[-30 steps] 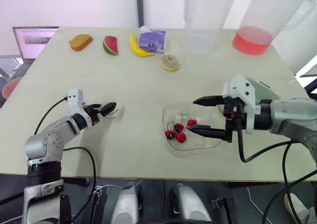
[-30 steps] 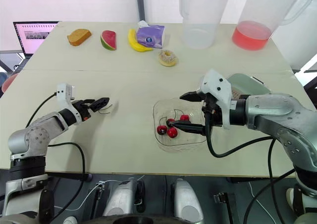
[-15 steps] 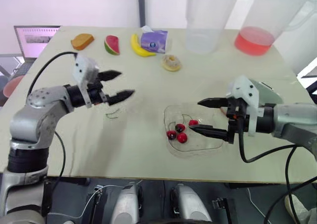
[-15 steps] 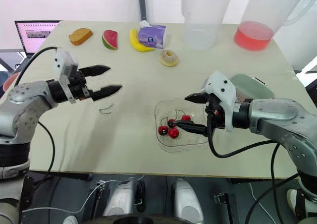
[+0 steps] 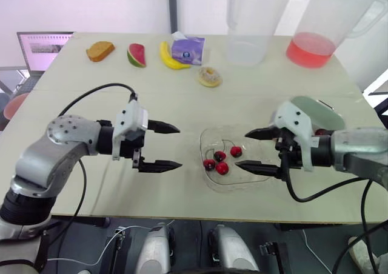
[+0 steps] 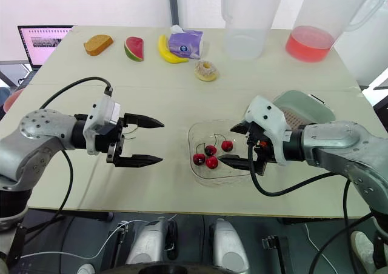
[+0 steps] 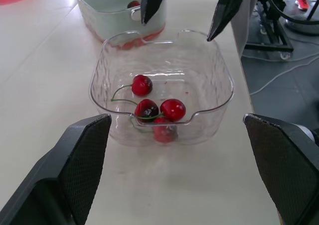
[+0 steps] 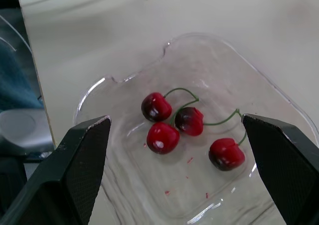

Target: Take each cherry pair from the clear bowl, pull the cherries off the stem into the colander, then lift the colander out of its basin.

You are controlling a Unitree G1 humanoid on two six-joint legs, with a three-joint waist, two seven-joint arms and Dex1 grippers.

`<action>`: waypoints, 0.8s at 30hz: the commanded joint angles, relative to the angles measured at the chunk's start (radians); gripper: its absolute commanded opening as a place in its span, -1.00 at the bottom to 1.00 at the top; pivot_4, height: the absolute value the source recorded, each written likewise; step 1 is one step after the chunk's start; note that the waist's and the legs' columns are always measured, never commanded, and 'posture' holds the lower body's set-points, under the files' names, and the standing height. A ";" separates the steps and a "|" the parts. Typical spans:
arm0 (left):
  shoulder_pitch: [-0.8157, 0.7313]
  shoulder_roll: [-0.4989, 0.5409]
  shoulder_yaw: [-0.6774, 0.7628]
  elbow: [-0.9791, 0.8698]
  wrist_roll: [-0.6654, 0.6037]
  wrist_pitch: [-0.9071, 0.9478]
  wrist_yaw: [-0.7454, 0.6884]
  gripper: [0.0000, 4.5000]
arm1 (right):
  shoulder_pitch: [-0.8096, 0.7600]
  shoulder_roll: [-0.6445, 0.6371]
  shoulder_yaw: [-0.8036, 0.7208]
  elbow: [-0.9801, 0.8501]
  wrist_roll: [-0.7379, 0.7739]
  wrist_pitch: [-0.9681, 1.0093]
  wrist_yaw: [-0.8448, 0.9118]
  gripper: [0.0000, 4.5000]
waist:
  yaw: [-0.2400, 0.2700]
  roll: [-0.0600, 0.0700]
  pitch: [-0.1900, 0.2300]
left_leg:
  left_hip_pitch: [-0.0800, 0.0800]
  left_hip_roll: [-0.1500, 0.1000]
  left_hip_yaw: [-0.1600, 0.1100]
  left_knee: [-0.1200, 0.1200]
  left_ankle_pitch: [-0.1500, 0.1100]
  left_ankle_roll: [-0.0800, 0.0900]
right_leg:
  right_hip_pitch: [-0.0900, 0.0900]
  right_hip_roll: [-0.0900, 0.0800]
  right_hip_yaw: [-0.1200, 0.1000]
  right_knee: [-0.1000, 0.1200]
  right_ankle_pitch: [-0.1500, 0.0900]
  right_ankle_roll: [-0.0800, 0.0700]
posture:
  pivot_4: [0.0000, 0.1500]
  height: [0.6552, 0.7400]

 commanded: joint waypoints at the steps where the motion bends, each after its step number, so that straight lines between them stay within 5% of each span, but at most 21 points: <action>1: -0.022 -0.014 -0.016 0.003 0.020 -0.036 -0.006 0.98 | -0.099 -0.029 0.112 0.039 -0.084 0.012 0.027 1.00 | -0.002 0.000 0.000 | 0.000 0.000 0.000 0.000 0.000 0.000 | 0.000 0.000 0.000 0.000 0.000 0.000 | 1.00 1.00; 13: -0.062 -0.078 -0.063 0.024 0.051 -0.052 0.018 0.98 | -0.399 0.014 0.559 0.159 -0.383 0.073 0.132 1.00 | -0.001 0.000 0.000 | -0.001 0.000 0.001 0.001 0.000 0.000 | -0.002 0.000 0.000 0.000 0.000 0.000 | 1.00 1.00; 24: -0.035 -0.075 -0.058 -0.009 0.048 -0.041 0.030 0.98 | -0.547 0.061 0.789 0.229 -0.574 0.127 0.205 1.00 | -0.001 0.000 0.000 | -0.002 0.000 0.000 0.001 0.000 0.000 | -0.003 0.000 0.000 0.001 0.000 0.000 | 1.00 1.00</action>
